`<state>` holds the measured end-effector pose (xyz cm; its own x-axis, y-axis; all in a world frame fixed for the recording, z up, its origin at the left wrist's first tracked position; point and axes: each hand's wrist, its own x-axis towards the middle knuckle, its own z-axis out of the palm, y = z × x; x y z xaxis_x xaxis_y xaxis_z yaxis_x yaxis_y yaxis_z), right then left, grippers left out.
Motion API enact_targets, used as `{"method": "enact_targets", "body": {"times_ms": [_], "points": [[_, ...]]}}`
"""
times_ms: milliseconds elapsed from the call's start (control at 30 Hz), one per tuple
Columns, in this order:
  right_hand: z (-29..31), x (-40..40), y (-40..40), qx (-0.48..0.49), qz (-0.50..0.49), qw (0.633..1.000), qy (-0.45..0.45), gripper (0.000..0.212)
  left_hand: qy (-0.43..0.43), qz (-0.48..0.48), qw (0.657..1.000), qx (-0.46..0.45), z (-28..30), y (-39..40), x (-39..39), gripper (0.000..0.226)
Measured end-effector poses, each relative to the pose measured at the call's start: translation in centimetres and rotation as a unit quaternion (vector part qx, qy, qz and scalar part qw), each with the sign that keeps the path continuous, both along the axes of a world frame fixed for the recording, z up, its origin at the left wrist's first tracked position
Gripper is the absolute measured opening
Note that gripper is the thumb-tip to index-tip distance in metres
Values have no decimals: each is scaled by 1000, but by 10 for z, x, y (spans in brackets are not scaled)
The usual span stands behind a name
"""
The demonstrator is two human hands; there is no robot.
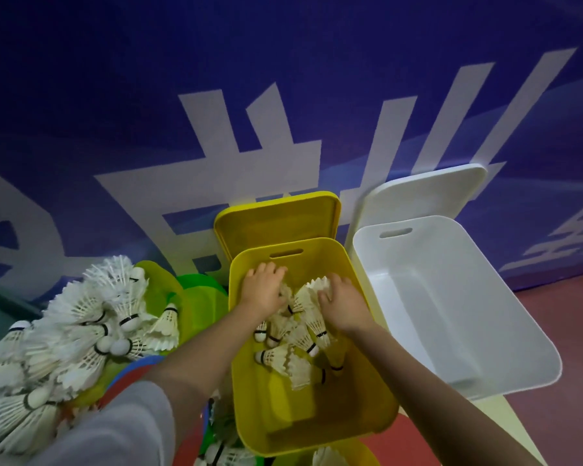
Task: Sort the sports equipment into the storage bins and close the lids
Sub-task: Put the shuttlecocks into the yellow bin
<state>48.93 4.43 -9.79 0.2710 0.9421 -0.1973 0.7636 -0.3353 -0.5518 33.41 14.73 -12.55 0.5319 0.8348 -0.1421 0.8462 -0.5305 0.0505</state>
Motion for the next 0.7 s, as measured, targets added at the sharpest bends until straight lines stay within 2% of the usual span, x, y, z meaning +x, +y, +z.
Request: {"method": "enact_targets", "body": {"times_ms": [133, 267, 367, 467, 500, 700], "points": [[-7, -7, 10, -32, -13, 999, -19, 34, -155, 26, 987, -33, 29, -6, -6, 41], [-15, -13, 22, -26, -32, 998, -50, 56, -278, 14, 961, 3, 56, -26, -38, 30], [-24, -17, 31, -48, -41, 994, -87, 55, -324, 48, 945, -1, 59, -47, -71, 30], [-33, -25, 36, -73, -79, 993, -44, 37, -354, 85, 931, 0, 55, -69, -104, 32], [-39, -27, 37, -78, -79, 993, -34, 37, -362, 98, 927, -5, 54, -76, -115, 32], [-43, -30, 29, -44, -65, 997, -22, 64, -425, 143, 893, -26, 57, -110, -163, 32]]}}
